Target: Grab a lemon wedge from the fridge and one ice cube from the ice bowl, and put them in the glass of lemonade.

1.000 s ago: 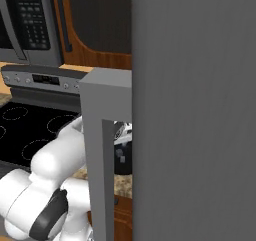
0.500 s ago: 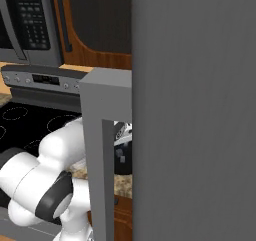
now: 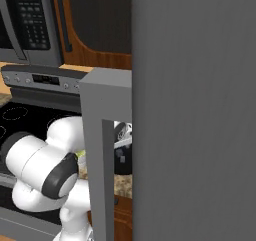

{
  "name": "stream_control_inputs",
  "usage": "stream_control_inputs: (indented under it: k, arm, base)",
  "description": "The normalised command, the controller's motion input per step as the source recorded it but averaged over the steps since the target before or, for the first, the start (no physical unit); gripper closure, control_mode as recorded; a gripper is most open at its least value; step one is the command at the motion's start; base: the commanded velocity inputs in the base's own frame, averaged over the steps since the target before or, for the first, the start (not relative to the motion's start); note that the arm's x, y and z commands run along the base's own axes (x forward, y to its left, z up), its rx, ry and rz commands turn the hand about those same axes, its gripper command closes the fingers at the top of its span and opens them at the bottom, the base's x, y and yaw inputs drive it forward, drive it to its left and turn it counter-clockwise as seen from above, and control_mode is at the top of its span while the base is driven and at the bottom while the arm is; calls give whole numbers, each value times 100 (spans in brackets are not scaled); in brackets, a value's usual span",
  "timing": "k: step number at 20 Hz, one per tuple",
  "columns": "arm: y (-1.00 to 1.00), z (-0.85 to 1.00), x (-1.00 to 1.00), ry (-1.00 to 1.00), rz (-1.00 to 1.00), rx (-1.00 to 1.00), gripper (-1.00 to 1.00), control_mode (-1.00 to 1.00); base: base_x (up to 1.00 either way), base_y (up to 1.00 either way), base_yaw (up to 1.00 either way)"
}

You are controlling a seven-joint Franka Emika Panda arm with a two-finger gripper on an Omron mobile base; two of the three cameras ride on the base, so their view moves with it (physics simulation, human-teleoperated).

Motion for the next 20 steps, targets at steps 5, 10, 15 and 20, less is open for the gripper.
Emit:
stream_control_inputs:
  k: [5,10,15,20]
  arm:
    - [0,-25,29,0,0,-1,-100,-100]
    - [0,-41,10,1,0,-3,-100,-100]
    - [0,-24,17,-1,0,0,-100,-100]
    - [0,-27,11,-2,0,0,-100,-100]
  base:
    - [0,0,0]
    - [0,0,0]
    - [0,0,0]
    - [0,0,0]
